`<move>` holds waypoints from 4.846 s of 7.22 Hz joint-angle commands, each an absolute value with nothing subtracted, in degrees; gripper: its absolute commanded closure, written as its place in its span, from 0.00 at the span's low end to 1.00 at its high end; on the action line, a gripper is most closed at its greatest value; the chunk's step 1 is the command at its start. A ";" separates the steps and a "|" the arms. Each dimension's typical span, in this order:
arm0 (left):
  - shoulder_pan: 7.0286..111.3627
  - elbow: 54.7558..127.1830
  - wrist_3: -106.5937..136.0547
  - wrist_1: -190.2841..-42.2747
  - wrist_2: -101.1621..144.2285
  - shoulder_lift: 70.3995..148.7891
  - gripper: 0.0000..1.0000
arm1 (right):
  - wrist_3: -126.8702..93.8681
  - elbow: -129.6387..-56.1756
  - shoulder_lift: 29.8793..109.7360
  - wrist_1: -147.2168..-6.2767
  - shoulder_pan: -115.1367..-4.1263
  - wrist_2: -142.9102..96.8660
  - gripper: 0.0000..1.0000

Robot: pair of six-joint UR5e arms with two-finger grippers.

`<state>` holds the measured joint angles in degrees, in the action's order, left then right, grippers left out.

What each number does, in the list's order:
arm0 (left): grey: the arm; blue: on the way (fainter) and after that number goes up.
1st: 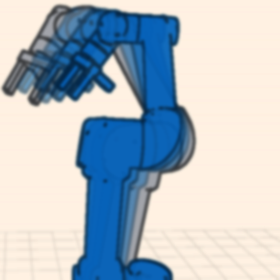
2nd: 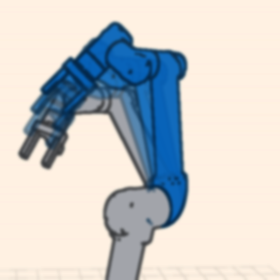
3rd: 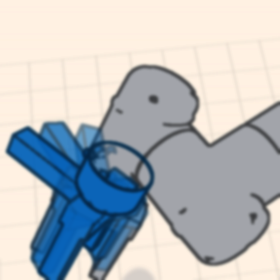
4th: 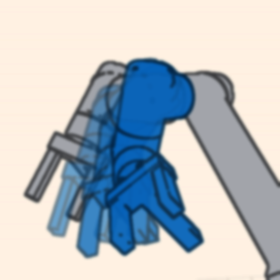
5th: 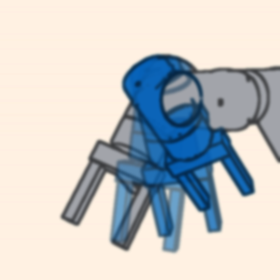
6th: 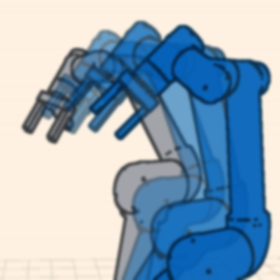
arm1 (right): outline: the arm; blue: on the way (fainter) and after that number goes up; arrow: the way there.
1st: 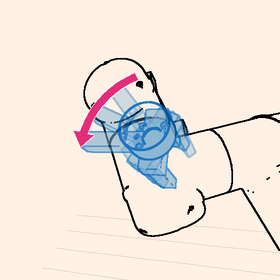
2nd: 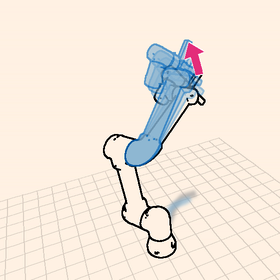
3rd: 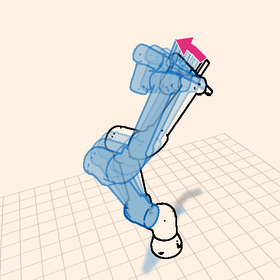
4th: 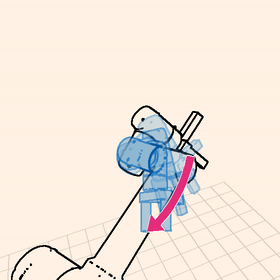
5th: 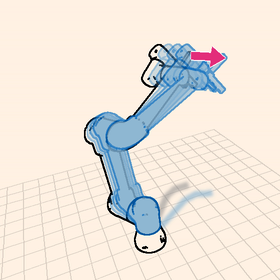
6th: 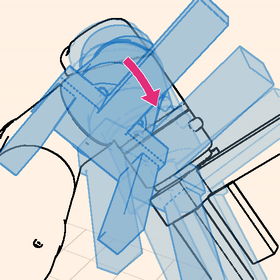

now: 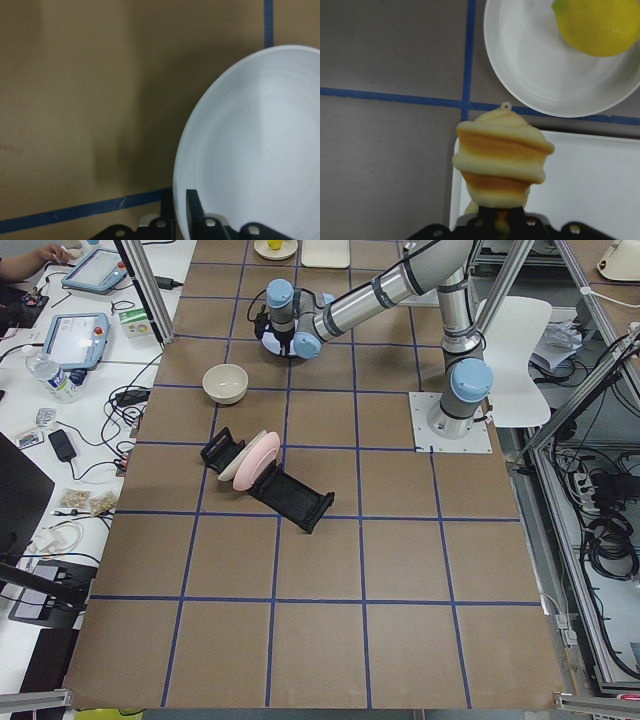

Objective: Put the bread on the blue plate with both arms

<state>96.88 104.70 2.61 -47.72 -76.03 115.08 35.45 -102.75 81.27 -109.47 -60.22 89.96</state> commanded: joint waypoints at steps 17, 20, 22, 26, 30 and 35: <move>92.81 87.80 -0.97 -88.15 -85.78 94.57 0.00 | -24.17 -93.95 60.82 -126.83 -105.38 77.51 0.00; 92.64 87.54 -1.23 -87.98 -87.70 94.57 0.00 | -21.64 -88.71 65.11 -117.55 -103.02 78.13 0.00; 91.94 85.97 0.16 -88.07 -89.90 93.96 0.00 | -10.26 -82.55 71.16 -100.97 -95.66 84.79 0.00; 92.46 85.87 0.70 -88.07 -91.93 94.39 0.00 | 1.75 -82.96 85.17 -88.51 -88.25 85.61 0.00; 92.20 86.04 0.62 -87.98 -91.85 94.39 0.00 | 3.78 -83.93 84.91 -89.38 -89.21 91.40 0.00; 92.02 86.04 0.70 -87.98 -91.58 94.31 0.00 | 4.04 -84.37 85.08 -89.38 -88.77 90.44 0.00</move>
